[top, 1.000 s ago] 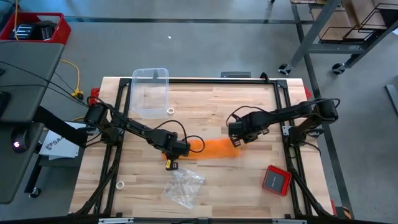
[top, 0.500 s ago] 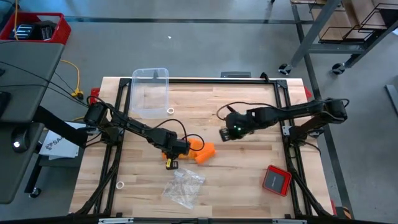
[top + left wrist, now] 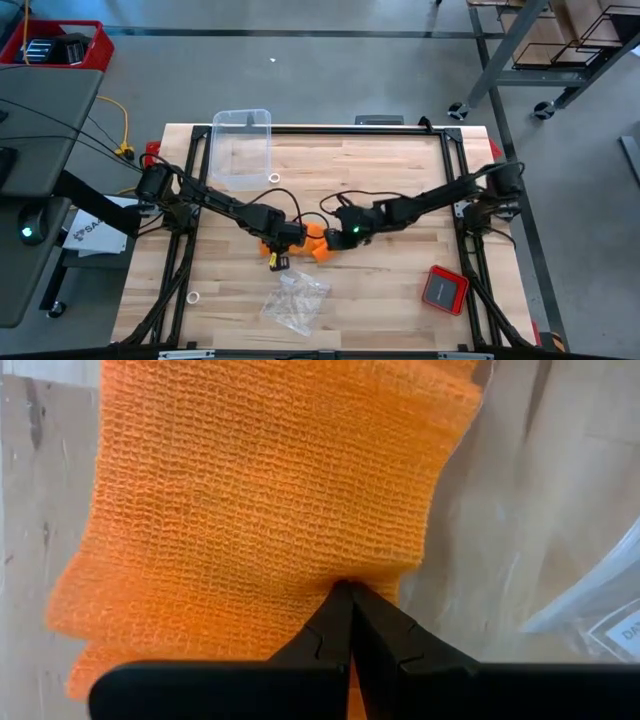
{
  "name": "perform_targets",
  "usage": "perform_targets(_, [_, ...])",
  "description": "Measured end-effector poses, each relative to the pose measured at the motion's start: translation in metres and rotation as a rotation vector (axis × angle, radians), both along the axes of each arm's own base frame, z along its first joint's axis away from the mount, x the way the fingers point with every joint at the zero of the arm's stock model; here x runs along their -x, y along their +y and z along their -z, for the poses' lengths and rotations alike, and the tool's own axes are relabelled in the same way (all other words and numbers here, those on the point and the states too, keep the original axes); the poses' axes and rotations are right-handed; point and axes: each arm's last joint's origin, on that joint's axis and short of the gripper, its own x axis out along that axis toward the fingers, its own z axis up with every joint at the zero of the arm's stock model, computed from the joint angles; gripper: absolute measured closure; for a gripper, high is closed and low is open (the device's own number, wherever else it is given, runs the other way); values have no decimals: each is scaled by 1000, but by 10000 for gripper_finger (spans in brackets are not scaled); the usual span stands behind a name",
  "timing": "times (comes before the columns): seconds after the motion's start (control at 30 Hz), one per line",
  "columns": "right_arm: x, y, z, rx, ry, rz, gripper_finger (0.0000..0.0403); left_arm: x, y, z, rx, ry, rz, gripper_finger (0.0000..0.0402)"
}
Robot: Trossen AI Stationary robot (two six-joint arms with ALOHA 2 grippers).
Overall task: Roll bandage
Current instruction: Roll the orange bandage
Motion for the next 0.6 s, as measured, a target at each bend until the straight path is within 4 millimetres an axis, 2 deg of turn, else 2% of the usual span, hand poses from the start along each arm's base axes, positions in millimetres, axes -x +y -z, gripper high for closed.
perform_targets(0.27, [-9,22,33,-52,50,200,403,0,1,-6,11,-21,-1,402])
perform_targets(0.4, [-10,26,36,-58,44,250,403,3,1,-12,17,-26,4,401])
perform_targets(0.6, [-3,29,41,-36,128,235,403,14,3,-13,-4,63,62,401])
